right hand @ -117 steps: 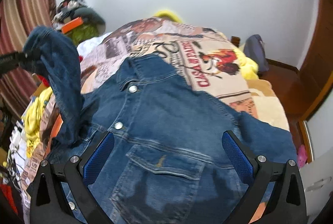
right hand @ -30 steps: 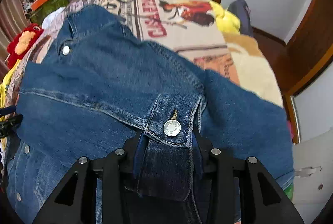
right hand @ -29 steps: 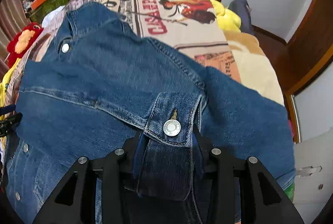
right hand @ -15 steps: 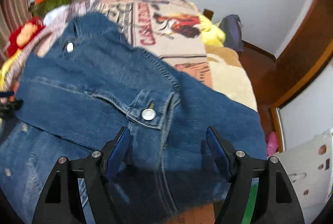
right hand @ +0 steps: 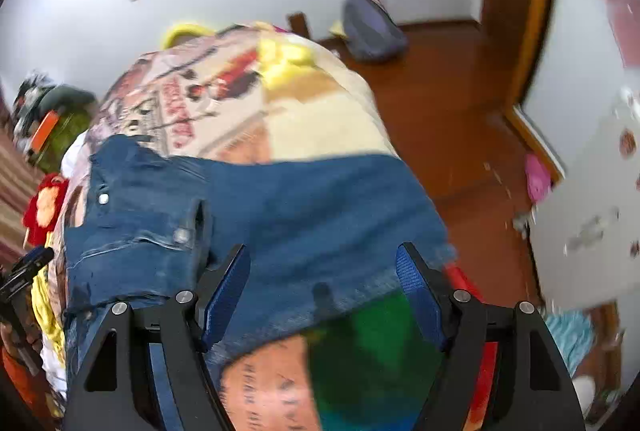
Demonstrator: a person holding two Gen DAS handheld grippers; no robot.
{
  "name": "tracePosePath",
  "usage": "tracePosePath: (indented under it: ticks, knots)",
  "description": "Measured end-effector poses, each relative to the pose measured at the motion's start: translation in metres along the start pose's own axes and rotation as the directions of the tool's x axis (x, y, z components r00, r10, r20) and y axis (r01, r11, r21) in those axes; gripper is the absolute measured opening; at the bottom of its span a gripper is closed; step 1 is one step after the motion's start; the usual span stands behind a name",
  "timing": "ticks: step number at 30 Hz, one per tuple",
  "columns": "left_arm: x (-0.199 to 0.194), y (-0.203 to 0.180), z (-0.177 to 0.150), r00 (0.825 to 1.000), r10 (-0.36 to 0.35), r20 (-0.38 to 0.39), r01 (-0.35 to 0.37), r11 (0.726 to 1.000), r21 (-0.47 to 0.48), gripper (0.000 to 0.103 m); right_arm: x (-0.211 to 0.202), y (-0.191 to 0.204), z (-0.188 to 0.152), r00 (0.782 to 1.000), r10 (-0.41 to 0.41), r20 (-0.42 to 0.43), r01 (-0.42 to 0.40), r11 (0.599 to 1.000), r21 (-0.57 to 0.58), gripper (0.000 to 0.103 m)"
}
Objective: Fold large clothes
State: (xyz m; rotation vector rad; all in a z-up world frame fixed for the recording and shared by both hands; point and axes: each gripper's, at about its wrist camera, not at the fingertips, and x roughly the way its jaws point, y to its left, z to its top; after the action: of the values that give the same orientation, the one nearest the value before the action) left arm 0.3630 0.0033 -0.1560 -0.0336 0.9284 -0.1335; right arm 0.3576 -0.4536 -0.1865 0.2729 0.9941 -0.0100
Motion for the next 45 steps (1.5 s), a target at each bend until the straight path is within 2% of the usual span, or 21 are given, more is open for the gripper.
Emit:
tracePosePath:
  ticks: [6, 9, 14, 18, 19, 21, 23, 26, 30, 33, 38, 45]
  knots:
    - [0.028, -0.036, 0.006, 0.999, -0.025, -0.033, 0.025, 1.0, 0.015, 0.093, 0.034, -0.046, -0.018, 0.995, 0.043, -0.092, -0.028, 0.988, 0.154, 0.073]
    - [0.045, -0.048, 0.002, 0.996, -0.052, -0.069, 0.052, 0.999, 0.01, 0.093, 0.056, -0.068, -0.023, 0.986, 0.103, -0.129, -0.064, 0.959, 0.276, 0.073]
    - [0.065, -0.063, -0.007, 0.992, -0.061, -0.113, 0.065, 0.997, 0.029, 0.093, 0.07, -0.087, -0.016, 0.982, 0.162, -0.096, -0.114, 0.916, 0.384, 0.073]
    - [0.072, -0.064, -0.011, 0.989, -0.067, -0.13, 0.071, 0.997, 0.029, 0.093, 0.088, -0.091, -0.006, 0.986, 0.136, -0.098, -0.085, 0.909, 0.408, 0.072]
    - [0.073, -0.064, -0.012, 0.989, -0.07, -0.132, 0.074, 0.997, 0.025, 0.093, 0.092, -0.09, -0.003, 0.987, 0.128, -0.099, -0.077, 0.91, 0.408, 0.072]
    - [0.075, -0.062, -0.013, 0.988, -0.072, -0.134, 0.075, 0.997, 0.016, 0.093, 0.099, -0.087, -0.001, 0.991, 0.086, -0.1, -0.039, 0.916, 0.399, 0.062]
    - [0.074, -0.06, -0.014, 0.988, -0.076, -0.133, 0.077, 0.997, 0.005, 0.093, 0.108, -0.088, 0.002, 0.993, 0.061, -0.103, -0.014, 0.914, 0.406, 0.057]
    - [0.069, -0.057, -0.015, 0.989, -0.076, -0.125, 0.076, 0.997, -0.002, 0.093, 0.11, -0.086, 0.004, 0.995, 0.013, -0.098, 0.029, 0.911, 0.412, 0.038]
    - [0.055, -0.052, -0.013, 0.993, -0.069, -0.095, 0.069, 0.998, 0.006, 0.093, 0.096, -0.077, 0.008, 0.998, -0.033, -0.061, 0.054, 0.928, 0.369, 0.02]
    - [0.043, -0.047, -0.011, 0.996, -0.059, -0.068, 0.06, 0.998, 0.015, 0.093, 0.077, -0.063, 0.015, 0.998, -0.065, -0.021, 0.068, 0.948, 0.31, 0.016]
    - [0.022, -0.038, -0.012, 0.998, -0.056, -0.028, 0.056, 0.998, 0.014, 0.093, 0.03, -0.03, 0.036, 0.994, -0.023, 0.103, -0.002, 0.97, 0.241, 0.013]
    - [-0.003, -0.021, -0.016, 0.998, -0.056, 0.016, 0.057, 0.998, -0.014, 0.093, -0.026, 0.053, 0.059, 0.968, 0.119, 0.219, -0.137, 0.989, 0.064, 0.013]
